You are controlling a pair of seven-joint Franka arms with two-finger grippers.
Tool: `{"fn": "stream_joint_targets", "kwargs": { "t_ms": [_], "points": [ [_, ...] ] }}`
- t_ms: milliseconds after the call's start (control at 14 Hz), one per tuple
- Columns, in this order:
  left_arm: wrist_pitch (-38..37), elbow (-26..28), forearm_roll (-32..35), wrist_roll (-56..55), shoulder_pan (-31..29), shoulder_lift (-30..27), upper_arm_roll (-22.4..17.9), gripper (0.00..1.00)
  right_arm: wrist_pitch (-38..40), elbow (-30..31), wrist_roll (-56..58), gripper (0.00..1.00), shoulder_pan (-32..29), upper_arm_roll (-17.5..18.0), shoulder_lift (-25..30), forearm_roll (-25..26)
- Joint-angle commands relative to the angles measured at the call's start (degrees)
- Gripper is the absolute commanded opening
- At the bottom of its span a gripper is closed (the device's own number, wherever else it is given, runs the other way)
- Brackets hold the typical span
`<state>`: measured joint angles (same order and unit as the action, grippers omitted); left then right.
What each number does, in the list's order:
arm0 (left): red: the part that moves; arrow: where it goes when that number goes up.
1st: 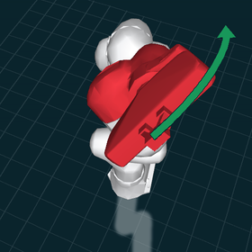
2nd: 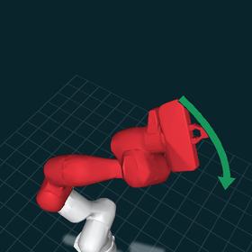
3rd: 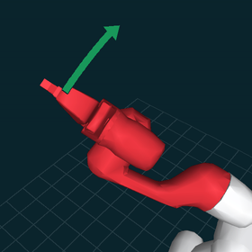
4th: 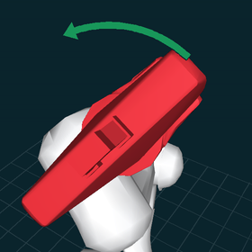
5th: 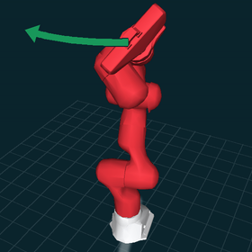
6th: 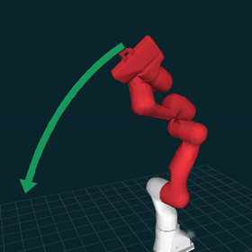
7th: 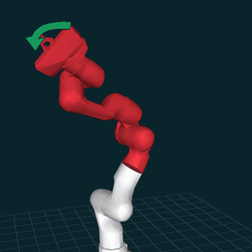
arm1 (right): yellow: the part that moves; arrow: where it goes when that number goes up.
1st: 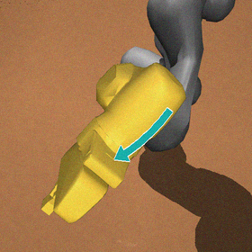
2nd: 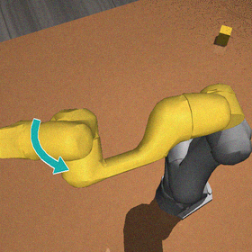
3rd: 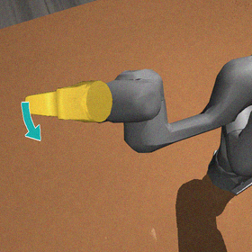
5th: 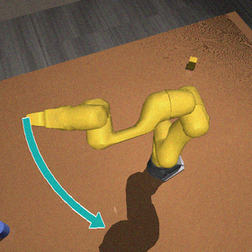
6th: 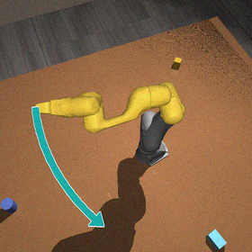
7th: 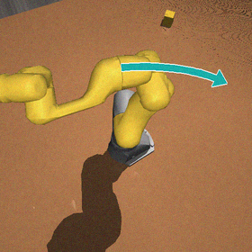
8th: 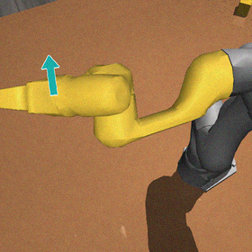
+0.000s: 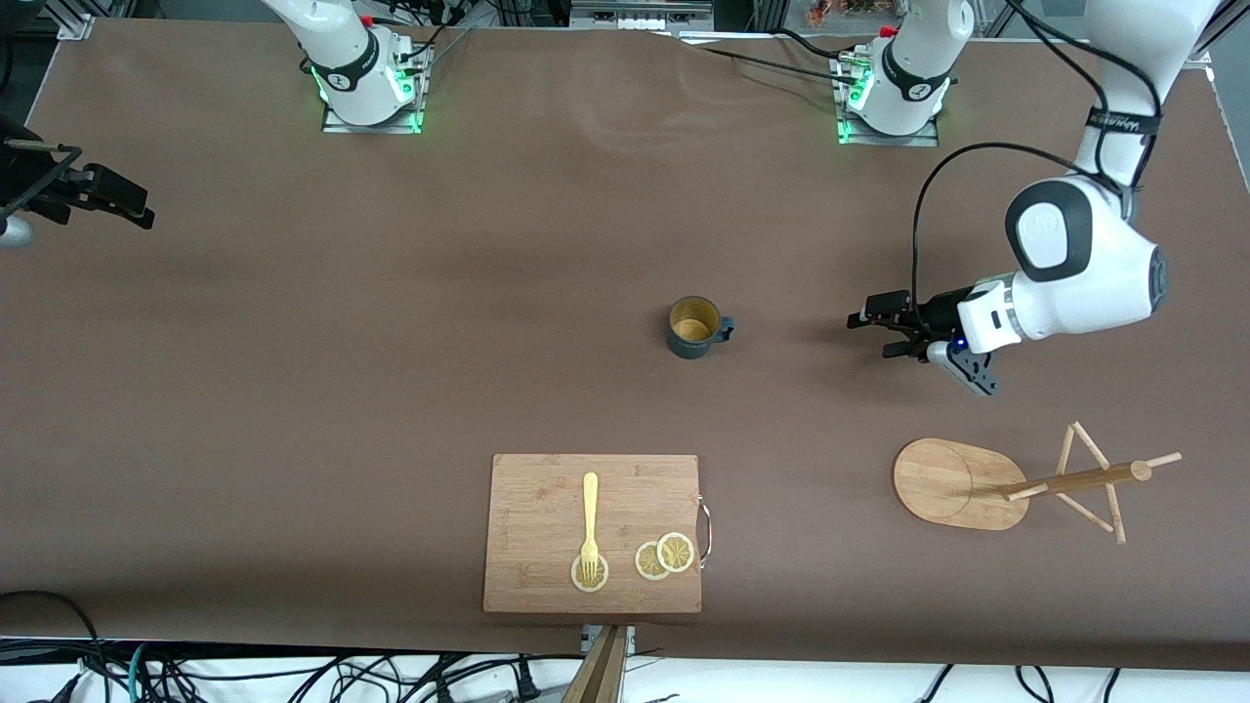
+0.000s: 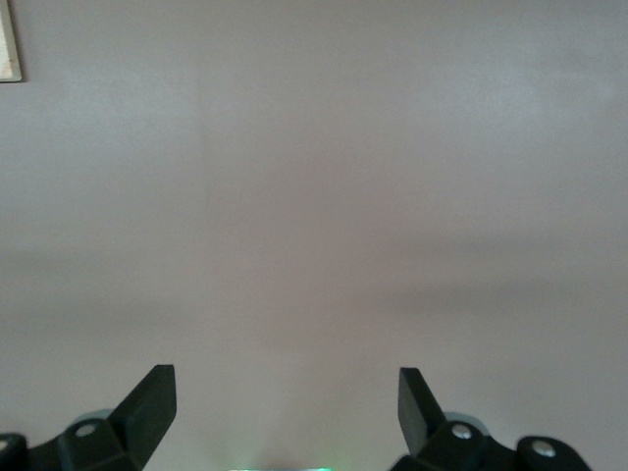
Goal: Pass cup and hang on rack
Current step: 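Move the left gripper to the mug and grasp its handle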
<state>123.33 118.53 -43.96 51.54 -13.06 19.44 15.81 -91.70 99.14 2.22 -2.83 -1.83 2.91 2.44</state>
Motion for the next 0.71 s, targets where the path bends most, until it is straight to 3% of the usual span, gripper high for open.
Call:
{"fn": "stream_joint_targets", "kwargs": {
  "t_ms": [0, 356, 641],
  "points": [
    [0.1, -0.9, -5.2, 17.7, -1.3, 5.2, 0.5, 1.00, 0.6, -1.8, -0.7, 1.00, 0.0, 0.2, -0.9, -0.6],
    [-5.3, -0.8, -21.7, 50.9, -3.1, 13.6, 2.4, 1.00, 4.7, -1.7, 0.0, 1.00, 0.2, 0.6, -0.4, -0.7],
    [-5.9, -1.1, -31.9, 74.3, -5.0, 18.6, 7.8, 1.00, 3.4, -1.6, -0.3, 1.00, 0.2, 0.5, -1.0, -1.1]
  ]
}}
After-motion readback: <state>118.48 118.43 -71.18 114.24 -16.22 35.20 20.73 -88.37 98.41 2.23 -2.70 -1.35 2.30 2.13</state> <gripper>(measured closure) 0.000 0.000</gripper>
